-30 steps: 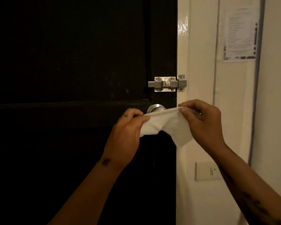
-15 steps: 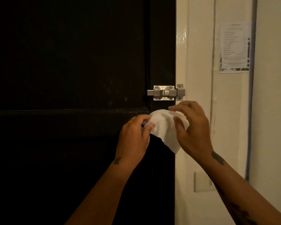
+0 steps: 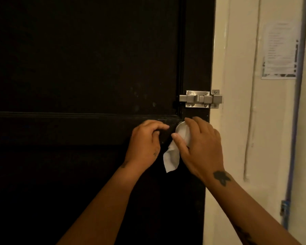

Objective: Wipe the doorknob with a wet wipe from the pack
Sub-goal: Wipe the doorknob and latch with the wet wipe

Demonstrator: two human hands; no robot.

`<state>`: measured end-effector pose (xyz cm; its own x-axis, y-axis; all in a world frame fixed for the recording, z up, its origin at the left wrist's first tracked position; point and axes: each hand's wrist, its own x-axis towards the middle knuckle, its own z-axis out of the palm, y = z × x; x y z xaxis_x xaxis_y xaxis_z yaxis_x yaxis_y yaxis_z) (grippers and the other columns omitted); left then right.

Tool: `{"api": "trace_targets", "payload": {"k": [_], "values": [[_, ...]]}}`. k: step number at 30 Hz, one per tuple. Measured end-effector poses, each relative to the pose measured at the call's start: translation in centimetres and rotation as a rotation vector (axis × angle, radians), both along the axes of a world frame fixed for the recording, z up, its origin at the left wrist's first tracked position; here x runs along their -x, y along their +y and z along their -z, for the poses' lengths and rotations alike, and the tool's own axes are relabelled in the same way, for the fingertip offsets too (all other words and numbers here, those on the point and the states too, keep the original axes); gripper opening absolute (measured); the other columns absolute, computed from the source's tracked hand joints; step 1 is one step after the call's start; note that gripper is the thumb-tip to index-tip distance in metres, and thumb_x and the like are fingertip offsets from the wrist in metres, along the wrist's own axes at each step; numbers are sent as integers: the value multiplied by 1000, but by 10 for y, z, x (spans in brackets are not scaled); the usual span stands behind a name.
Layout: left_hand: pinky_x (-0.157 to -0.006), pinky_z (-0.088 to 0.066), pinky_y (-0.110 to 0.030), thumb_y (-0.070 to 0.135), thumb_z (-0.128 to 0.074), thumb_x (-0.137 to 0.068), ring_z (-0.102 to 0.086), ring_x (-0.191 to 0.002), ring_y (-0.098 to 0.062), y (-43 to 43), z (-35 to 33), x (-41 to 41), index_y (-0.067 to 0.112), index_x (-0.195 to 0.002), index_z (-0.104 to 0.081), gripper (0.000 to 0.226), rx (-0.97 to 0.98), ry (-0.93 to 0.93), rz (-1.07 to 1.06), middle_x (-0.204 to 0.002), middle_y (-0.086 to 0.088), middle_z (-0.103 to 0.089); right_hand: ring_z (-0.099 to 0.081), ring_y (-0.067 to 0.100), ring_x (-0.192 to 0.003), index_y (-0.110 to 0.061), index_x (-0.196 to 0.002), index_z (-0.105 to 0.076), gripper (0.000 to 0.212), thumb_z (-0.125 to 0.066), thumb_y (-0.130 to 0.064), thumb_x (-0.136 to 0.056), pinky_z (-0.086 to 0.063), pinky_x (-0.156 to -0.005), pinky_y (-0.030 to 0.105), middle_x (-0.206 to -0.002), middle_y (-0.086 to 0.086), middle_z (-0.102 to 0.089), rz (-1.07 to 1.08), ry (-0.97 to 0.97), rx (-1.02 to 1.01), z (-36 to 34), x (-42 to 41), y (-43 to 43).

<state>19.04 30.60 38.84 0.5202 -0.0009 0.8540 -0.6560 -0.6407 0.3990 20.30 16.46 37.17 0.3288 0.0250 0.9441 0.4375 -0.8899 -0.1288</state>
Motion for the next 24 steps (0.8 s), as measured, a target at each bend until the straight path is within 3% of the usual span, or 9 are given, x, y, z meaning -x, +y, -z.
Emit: {"api": "trace_targets", "payload": {"k": [3, 7, 10, 12, 14, 17, 19, 21, 24], "values": [[-93, -39, -28, 0, -46, -87, -53, -111, -19, 15, -8, -5, 14, -99, -68, 29, -116, -173, -235, -113, -4, -63, -57, 33, -102, -9, -112, -57, 49, -35, -42, -83, -46, -81, 41, -118, 16, -60, 183, -79, 87, 4, -2, 8], [-102, -32, -40, 16, -47, -91, -36, -133, -24, 26, -25, -16, 17, -115, -60, 27, -291, -249, -397, -133, -6, -51, -46, 30, -119, -11, -128, -45, 46, -38, -34, -88, -37, -95, 38, -132, 17, -50, -25, -95, 85, 12, -8, 1], [-114, -14, -44, 35, -37, -95, -6, -144, -25, 29, -34, -31, 17, -140, -32, 49, -463, -145, -511, -155, -8, -18, -30, 11, -125, -16, -136, -32, 49, -37, -34, -90, -31, -99, 23, -141, 12, -36, -191, -98, 54, 15, -8, -7], [-115, -2, -45, 44, -26, -94, 8, -144, -23, 31, -32, -43, 16, -146, -9, 61, -532, -83, -575, -157, -7, 2, -29, 0, -115, -17, -135, -30, 50, -39, -36, -89, -31, -86, 3, -136, 6, -30, -244, -125, -30, 13, -8, -6], [-115, -1, -47, 49, -18, -91, 8, -144, -24, 33, -27, -51, 16, -147, -1, 66, -549, -95, -618, -157, -7, 6, -31, -3, -107, -15, -127, -37, 46, -42, -36, -87, -32, -72, -7, -128, 7, -34, -241, -171, -105, 12, -9, -3], [-114, -8, -49, 49, -18, -89, -1, -144, -26, 32, -24, -54, 15, -146, -2, 68, -523, -147, -636, -157, -8, -1, -37, 4, -110, -5, -114, -52, 38, -42, -32, -88, -29, -88, -4, -121, 18, -48, -201, -200, -126, 13, -13, 0], [-113, -13, -50, 49, -20, -90, -6, -144, -27, 32, -24, -56, 13, -146, -5, 68, -514, -181, -643, -156, -10, -7, -41, 14, -115, -5, -116, -53, 41, -41, -34, -89, -30, -97, 11, -122, 17, -52, -138, -189, -134, 16, -15, 4], [-112, -17, -50, 49, -21, -90, -10, -143, -28, 33, -23, -58, 11, -145, -8, 69, -508, -191, -645, -156, -11, -11, -45, 18, -113, -8, -122, -50, 45, -44, -37, -88, -33, -95, 22, -123, 15, -54, -60, -196, -115, 19, -15, 7], [-110, -22, -50, 49, -20, -90, -16, -142, -30, 34, -21, -60, 8, -145, -14, 69, -506, -206, -650, -154, -13, -17, -47, 18, -109, -10, -123, -48, 46, -48, -36, -85, -33, -92, 19, -121, 13, -55, -35, -200, -73, 20, -14, 6]]}}
